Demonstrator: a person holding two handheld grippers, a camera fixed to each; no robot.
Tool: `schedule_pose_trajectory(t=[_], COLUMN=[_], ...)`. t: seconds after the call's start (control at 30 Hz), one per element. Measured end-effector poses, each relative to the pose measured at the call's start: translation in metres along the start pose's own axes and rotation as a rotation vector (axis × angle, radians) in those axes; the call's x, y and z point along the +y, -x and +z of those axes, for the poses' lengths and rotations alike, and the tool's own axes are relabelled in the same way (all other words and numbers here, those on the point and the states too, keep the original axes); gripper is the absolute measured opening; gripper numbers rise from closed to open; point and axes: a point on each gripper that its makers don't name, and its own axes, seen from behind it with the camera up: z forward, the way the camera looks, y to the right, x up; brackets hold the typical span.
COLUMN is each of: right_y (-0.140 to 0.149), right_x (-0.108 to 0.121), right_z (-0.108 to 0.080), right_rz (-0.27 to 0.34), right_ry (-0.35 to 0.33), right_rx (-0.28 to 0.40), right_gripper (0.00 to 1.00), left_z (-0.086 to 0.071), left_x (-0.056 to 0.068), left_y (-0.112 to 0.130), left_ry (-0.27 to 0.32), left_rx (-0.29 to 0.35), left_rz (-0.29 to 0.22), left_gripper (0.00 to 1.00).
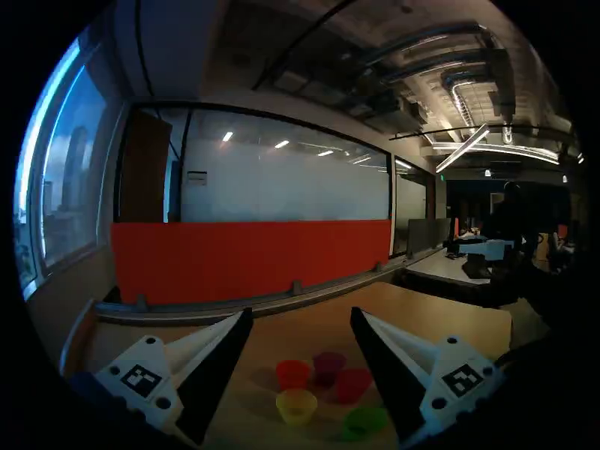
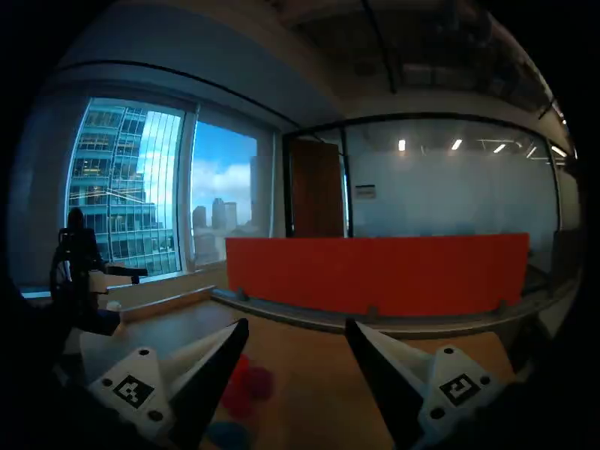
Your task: Pour water
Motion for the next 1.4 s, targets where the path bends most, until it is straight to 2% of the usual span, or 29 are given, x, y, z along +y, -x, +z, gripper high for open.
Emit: schedule_pose_trajectory(t=[0.4,0.63,0.8,1.0,1.1,1.4], right_y=[-0.003,0.006,0.012,0.022,0.029,0.056], right_x=[-0.038,-0.051,-0.060,-0.067,-0.072,-0.087], right_z=[0.000,0.002,0.000,-0.003,-0.005,-0.010], right_rz=[-0.024,-0.059,-0.060,-0.060,-0.071,-0.107], right_ry=[-0.183,-0.248,-0.294,-0.341,-0.367,-0.431], right_rx=[-0.044,-0.092,-0.127,-0.160,-0.175,-0.242], right_gripper=[1.00,1.00,0.99,1.00,1.00,1.00], left_z=[0.007,0.009,0.011,0.010,0.013,0.013], left_x=[0.025,0.039,0.044,0.055,0.057,0.071], left_y=[0.004,0.009,0.016,0.029,0.038,0.066], left_ry=[0.132,0.209,0.257,0.317,0.330,0.387], left_rx=[-0.028,-0.054,-0.081,-0.119,-0.136,-0.192], left_rz=[0.029,0.025,0.037,0.034,0.036,0.067], left_gripper=[0.97,0.97,0.97,0.97,0.97,0.97])
